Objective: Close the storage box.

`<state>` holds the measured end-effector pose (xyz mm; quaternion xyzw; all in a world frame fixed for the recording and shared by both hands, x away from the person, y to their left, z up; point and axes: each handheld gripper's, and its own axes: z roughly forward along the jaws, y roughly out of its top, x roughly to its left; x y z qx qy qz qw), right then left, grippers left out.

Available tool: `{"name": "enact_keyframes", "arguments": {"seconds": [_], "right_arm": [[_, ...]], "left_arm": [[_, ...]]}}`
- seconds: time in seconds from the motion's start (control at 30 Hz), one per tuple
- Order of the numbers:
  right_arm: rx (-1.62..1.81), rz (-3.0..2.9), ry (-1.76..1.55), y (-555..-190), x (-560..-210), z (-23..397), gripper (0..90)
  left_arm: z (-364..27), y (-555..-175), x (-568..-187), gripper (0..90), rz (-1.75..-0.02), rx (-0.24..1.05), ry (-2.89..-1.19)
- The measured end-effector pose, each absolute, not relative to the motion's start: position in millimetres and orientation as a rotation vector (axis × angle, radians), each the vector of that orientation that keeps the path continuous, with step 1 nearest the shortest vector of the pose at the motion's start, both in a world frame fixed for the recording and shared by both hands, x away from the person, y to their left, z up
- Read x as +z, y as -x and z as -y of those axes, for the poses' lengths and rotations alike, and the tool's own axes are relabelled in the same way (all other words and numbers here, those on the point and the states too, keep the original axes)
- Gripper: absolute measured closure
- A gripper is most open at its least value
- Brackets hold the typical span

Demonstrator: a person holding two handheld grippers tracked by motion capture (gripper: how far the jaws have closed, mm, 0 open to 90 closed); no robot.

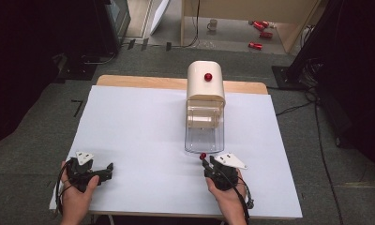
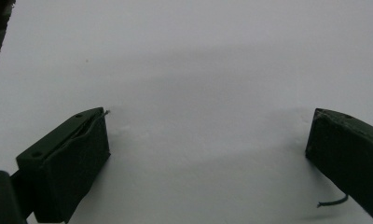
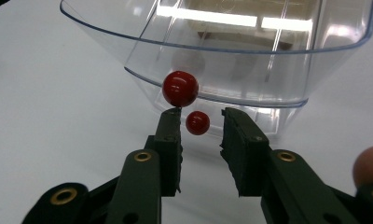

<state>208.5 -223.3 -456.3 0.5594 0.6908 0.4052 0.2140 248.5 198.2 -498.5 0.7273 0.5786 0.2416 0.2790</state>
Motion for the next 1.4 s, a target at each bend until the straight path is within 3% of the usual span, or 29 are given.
{"name": "enact_keyframes", "arguments": {"seconds": [0.23, 0.63, 1.4], "right_arm": [[1.139, -1.919, -1.549, -210.9, -457.2, 220.0, 75.7], [1.18, -1.881, -1.542, -208.3, -450.7, 214.6, 72.2], [1.184, -1.844, -1.532, -218.8, -428.5, 217.8, 75.0]], "left_arm": [[-198.2, -248.6, -498.4, 0.0, -1.552, 0.648, -1.951], [-198.2, -248.5, -498.4, 0.0, -1.552, 0.648, -1.951], [-198.2, -248.6, -498.4, 0.0, -1.552, 0.648, -1.951]]}}
